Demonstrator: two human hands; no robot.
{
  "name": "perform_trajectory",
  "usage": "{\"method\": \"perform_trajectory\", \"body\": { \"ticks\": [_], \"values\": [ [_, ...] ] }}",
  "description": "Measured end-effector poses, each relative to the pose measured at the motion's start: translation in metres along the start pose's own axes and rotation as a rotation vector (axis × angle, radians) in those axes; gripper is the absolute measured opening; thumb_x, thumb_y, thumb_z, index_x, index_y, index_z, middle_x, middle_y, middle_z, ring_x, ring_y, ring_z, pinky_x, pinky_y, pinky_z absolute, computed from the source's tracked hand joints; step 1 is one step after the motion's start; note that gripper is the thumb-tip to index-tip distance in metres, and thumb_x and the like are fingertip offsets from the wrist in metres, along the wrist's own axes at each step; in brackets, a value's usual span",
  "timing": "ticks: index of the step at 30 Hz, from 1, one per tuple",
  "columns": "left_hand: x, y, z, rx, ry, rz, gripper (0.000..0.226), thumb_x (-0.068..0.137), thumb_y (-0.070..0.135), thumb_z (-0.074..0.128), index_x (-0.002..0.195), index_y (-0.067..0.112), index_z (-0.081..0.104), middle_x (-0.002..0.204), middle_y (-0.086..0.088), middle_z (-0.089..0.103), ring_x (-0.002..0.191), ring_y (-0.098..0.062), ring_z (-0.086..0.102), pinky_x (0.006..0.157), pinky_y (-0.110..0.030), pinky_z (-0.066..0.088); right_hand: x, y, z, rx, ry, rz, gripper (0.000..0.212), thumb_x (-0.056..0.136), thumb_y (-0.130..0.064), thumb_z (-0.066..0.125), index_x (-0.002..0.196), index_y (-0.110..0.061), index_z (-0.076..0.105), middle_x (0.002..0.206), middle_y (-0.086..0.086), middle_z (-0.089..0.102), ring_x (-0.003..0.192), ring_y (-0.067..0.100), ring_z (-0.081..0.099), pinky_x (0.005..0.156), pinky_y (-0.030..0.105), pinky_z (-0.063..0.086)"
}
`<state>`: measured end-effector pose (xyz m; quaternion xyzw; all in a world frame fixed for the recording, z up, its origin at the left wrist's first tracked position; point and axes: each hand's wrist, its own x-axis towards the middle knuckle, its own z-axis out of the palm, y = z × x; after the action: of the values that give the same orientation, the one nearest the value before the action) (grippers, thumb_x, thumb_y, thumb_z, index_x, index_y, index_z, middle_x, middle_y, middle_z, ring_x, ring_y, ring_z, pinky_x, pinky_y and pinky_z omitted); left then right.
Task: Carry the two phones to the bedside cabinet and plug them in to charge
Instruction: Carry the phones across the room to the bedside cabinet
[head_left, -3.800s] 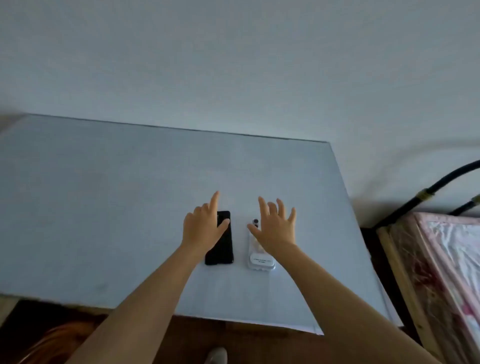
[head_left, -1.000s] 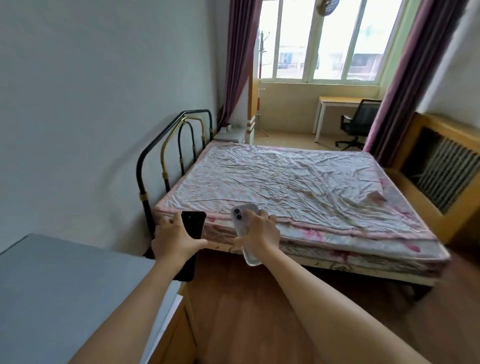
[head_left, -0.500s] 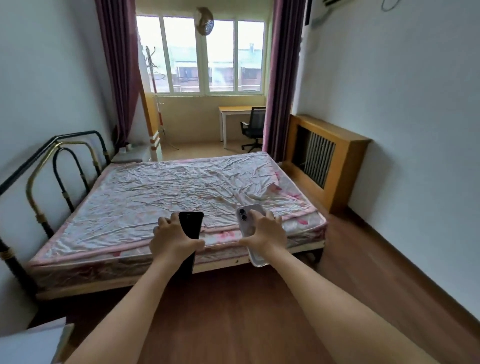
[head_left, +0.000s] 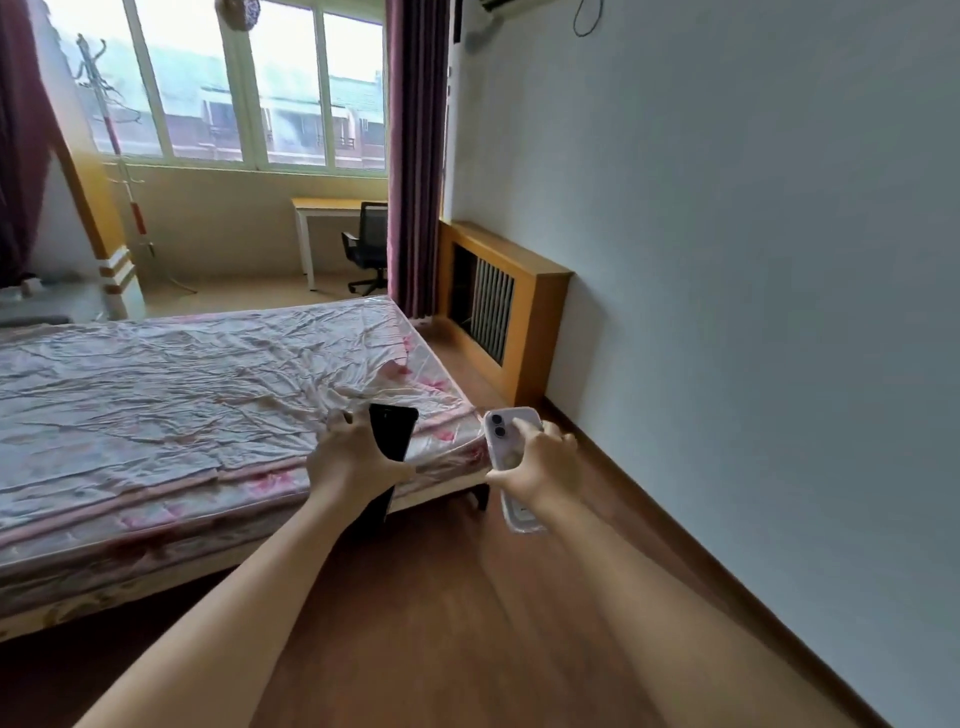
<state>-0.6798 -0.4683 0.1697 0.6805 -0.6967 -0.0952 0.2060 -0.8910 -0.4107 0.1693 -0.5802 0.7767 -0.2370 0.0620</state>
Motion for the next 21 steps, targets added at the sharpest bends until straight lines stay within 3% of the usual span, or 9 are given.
{"method": "perform_trajectory", "body": {
  "ticks": [2, 11, 15, 21],
  "values": [
    [0.004, 0.029, 0.014, 0.007, -0.008, 0.045, 0.101, 0.053, 0.053, 0.077, 0.137, 0.017, 0.035, 0.138, -0.016, 0.039, 0.119, -0.035, 0.046, 0.083, -0.042, 0.050, 0.004, 0.029, -0.013, 0.002, 0.020, 0.032, 0.084, 0.068, -0.049, 0.075, 0.141, -0.026, 0.041, 0.137, 0.007, 0.046, 0.122, 0.029, 0.041, 0.093, 0.036, 0.045],
    [0.024, 0.128, 0.065, 0.016, -0.100, 0.164, 0.099, 0.055, 0.063, 0.072, 0.136, 0.021, 0.032, 0.126, -0.012, 0.045, 0.112, -0.034, 0.052, 0.075, -0.037, 0.050, 0.030, 0.122, -0.043, -0.041, 0.073, 0.221, 0.083, 0.067, -0.048, 0.075, 0.140, -0.030, 0.039, 0.136, 0.005, 0.046, 0.120, 0.027, 0.041, 0.079, 0.032, 0.046],
    [0.047, 0.159, 0.087, 0.071, -0.116, 0.206, 0.097, 0.058, 0.054, 0.073, 0.138, 0.021, 0.030, 0.129, -0.013, 0.042, 0.112, -0.033, 0.051, 0.069, -0.035, 0.048, 0.055, 0.152, -0.048, -0.055, 0.078, 0.246, 0.082, 0.068, -0.047, 0.075, 0.140, -0.030, 0.039, 0.136, 0.004, 0.046, 0.118, 0.026, 0.043, 0.076, 0.029, 0.042],
    [0.109, 0.205, 0.126, 0.031, -0.127, 0.266, 0.098, 0.053, 0.058, 0.077, 0.132, 0.021, 0.033, 0.125, -0.013, 0.044, 0.113, -0.032, 0.049, 0.077, -0.041, 0.054, 0.114, 0.192, -0.050, -0.086, 0.095, 0.303, 0.086, 0.064, -0.046, 0.075, 0.140, -0.029, 0.039, 0.133, 0.003, 0.046, 0.115, 0.027, 0.041, 0.077, 0.035, 0.050]
  ]
}}
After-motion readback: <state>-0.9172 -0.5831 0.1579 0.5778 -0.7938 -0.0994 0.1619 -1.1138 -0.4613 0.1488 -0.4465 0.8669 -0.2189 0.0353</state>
